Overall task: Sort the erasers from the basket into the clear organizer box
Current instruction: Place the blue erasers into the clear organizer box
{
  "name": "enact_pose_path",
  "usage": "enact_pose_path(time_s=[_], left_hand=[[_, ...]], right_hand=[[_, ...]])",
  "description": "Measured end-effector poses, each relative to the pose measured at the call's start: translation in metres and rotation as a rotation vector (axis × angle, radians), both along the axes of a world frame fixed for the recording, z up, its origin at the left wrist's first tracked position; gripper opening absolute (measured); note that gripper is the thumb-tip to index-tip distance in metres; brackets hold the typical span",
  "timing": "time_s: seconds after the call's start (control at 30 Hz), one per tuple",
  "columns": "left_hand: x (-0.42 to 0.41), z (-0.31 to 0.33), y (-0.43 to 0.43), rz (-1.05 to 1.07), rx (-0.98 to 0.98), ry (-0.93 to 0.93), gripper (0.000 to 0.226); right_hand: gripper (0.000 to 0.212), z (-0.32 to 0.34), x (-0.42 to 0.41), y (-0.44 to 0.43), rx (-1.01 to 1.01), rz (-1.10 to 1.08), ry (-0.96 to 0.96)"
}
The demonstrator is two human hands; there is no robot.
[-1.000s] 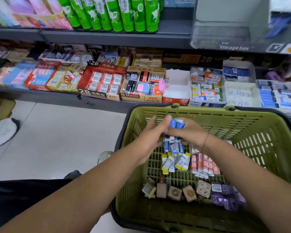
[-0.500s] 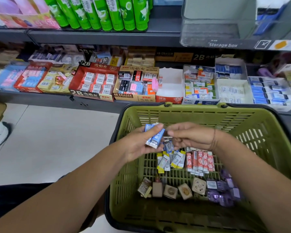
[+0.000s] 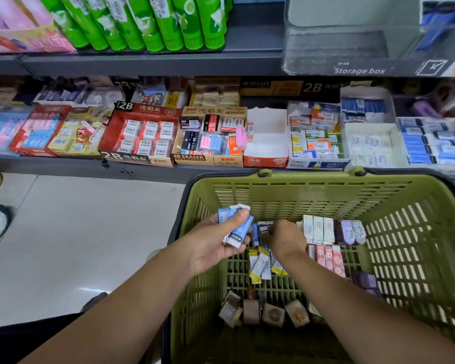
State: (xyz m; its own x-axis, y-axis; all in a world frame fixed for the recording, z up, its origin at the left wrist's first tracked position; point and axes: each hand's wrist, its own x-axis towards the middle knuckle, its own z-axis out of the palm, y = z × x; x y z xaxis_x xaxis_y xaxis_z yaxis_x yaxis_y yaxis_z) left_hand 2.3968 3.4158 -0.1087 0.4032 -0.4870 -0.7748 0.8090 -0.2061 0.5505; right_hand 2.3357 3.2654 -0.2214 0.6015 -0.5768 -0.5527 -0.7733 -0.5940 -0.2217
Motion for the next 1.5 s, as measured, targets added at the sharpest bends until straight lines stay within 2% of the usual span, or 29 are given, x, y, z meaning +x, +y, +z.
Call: enact_pose_path(time_s=[0.1,0.2,0.27,0.33,0.4,0.5,0.57,0.67,0.73,0.83,0.97,1.03,1.1,1.13,1.23,1.33,1.5], left_hand=[[-0.002,0.003,-0.002,0.006,-0.040,0.025,0.040],[-0.004,0.009,-0.008,0.041,-0.074,0.039,0.045],[-0.002,0.017,-0.013,0.044,-0.097,0.031,0.046],[0.001,0.031,-0.021,0.006,-0.145,0.012,0.039],[0.003,0.052,-0.035,-0.062,-0.212,-0.021,0.032],[0.004,0.096,-0.067,-0.121,-0.316,-0.100,0.035],[0.003,0.131,-0.091,-0.115,-0.370,-0.172,0.036],[-0.003,0.178,-0.120,-0.076,-0.445,-0.253,0.029],[-0.007,0.199,-0.129,-0.081,-0.472,-0.287,0.028],[-0.013,0.213,-0.135,-0.058,-0.505,-0.282,0.031],[-0.011,0.218,-0.146,0.058,-0.526,-0.201,0.036],[-0.006,0.219,-0.150,0.098,-0.518,-0.186,0.037],[0.000,0.219,-0.151,0.123,-0.516,-0.170,0.039],[0.003,0.218,-0.151,0.131,-0.517,-0.162,0.040],[0.010,0.215,-0.148,0.159,-0.531,-0.128,0.049],[0.015,0.214,-0.146,0.157,-0.536,-0.119,0.054],[0.019,0.214,-0.144,0.149,-0.512,-0.138,0.053]], right_hand=[[0.016,-0.001,0.005,0.002,-0.027,0.034,0.019],[0.025,0.005,0.004,0.000,-0.042,0.073,0.011],[0.030,0.019,0.001,-0.003,0.018,0.114,-0.033],[0.026,0.041,-0.003,-0.007,0.171,0.200,-0.101],[0.014,0.074,-0.009,-0.017,0.321,0.286,-0.182],[0.027,0.148,-0.020,-0.046,0.398,0.384,-0.255],[0.025,0.199,-0.028,-0.073,0.411,0.425,-0.313],[0.010,0.270,-0.043,-0.116,0.516,0.326,-0.480],[0.011,0.309,-0.053,-0.144,0.534,0.210,-0.682],[0.017,0.346,-0.057,-0.185,0.337,0.083,-0.984],[0.026,0.362,-0.034,-0.214,0.050,0.090,-1.097],[0.028,0.359,-0.017,-0.217,-0.069,0.096,-1.082],[0.018,0.353,-0.002,-0.220,-0.228,0.098,-1.030],[0.013,0.349,0.004,-0.221,-0.318,0.105,-0.976],[0.019,0.340,0.017,-0.222,-0.530,0.129,-0.786],[0.021,0.332,0.023,-0.221,-0.580,0.152,-0.680],[0.032,0.330,0.027,-0.221,-0.535,0.224,-0.581]])
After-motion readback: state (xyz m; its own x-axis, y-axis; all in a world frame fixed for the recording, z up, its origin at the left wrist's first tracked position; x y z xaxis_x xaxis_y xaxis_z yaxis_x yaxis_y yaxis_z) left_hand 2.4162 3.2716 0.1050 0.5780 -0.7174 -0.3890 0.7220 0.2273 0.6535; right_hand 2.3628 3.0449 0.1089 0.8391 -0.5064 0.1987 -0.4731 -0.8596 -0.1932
